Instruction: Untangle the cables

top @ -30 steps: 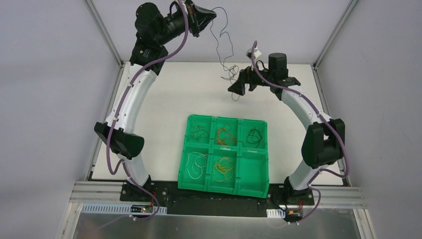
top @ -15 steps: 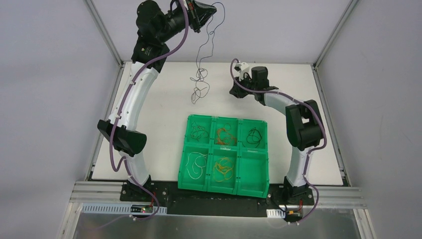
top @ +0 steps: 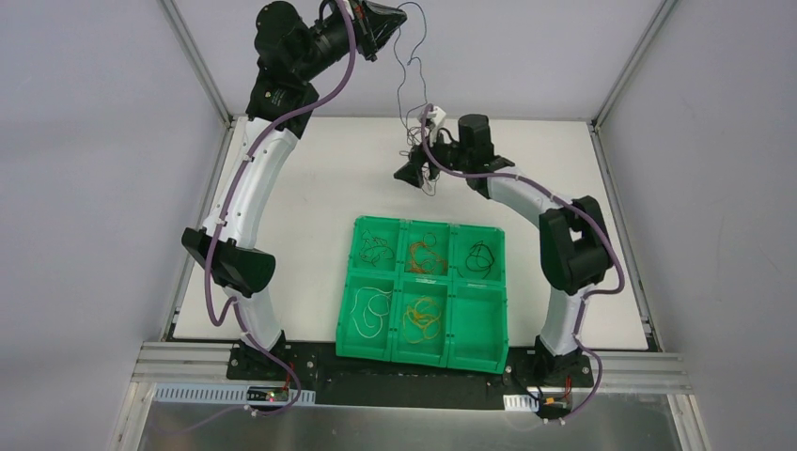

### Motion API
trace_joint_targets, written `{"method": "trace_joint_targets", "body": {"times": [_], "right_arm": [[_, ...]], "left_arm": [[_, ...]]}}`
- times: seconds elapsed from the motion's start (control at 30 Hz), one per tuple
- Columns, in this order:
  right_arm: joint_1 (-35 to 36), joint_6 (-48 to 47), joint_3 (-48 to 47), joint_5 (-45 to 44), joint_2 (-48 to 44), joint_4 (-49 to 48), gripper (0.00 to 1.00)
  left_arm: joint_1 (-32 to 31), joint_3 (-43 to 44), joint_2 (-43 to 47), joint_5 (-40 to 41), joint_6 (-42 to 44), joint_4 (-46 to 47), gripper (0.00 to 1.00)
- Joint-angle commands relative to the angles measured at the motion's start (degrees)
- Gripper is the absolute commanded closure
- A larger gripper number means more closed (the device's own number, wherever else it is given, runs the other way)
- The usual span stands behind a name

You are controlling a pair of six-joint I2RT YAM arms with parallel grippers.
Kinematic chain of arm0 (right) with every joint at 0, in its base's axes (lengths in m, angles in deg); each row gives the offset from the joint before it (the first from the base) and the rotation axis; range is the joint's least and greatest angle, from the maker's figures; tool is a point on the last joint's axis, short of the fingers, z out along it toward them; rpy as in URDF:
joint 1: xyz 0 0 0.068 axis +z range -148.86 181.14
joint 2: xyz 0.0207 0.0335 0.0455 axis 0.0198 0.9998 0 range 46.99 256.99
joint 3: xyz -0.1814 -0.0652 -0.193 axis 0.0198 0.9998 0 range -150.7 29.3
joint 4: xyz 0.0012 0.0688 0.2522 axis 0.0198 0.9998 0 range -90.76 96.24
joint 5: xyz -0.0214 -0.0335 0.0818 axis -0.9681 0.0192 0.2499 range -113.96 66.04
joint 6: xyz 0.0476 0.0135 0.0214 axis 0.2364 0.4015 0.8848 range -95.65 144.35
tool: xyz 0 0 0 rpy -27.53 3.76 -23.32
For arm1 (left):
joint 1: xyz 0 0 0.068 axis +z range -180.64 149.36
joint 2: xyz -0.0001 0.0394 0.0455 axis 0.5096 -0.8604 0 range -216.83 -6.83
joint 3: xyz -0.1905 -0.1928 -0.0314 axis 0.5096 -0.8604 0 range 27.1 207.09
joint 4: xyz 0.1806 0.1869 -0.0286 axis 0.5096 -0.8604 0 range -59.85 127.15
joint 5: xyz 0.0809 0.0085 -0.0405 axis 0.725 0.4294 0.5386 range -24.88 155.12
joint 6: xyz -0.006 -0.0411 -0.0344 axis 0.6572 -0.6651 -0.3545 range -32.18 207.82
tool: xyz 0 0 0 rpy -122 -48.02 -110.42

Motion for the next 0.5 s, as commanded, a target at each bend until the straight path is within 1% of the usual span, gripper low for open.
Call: {"method": "trace_joint_targets", "body": {"times": [0.0,0.07,0.1,0.2,0.3,0.4,0.47], "right_arm": [[0.74,-0.56,-6.90,-4.85,6.55,-2.40,0.45],[-1.04,-1.79,-6.94,-8.39,7.65,-2.70,0.92],[-1.95,-2.34,-6.08,-10.43,7.59,-3.08,1.00],[-5.02,-6.13,-2.87,-11.74,6.51,-1.51,1.00],[-7.35,-13.46,0.28,-13.25,5.74,1.77,1.00],[-9.60,-19.93,0.48,-15.61,6.80,6.40,1.00],[-11.42,-22.19,-0.45,-17.72,8.11,8.99,1.00]], "left_arm": [[0.27,3.16,1.85,0.16,-0.19,2.95,1.00],[0.26,3.86,1.64,1.19,0.57,2.52,1.00],[0.25,4.16,1.68,1.86,1.39,2.25,1.00],[0.64,4.93,1.96,5.42,4.30,1.69,1.00],[1.86,5.97,2.27,9.50,6.50,2.18,1.00],[3.33,7.03,2.42,14.35,8.70,3.33,1.00],[4.52,8.35,2.13,16.86,8.86,3.90,1.00]]}}
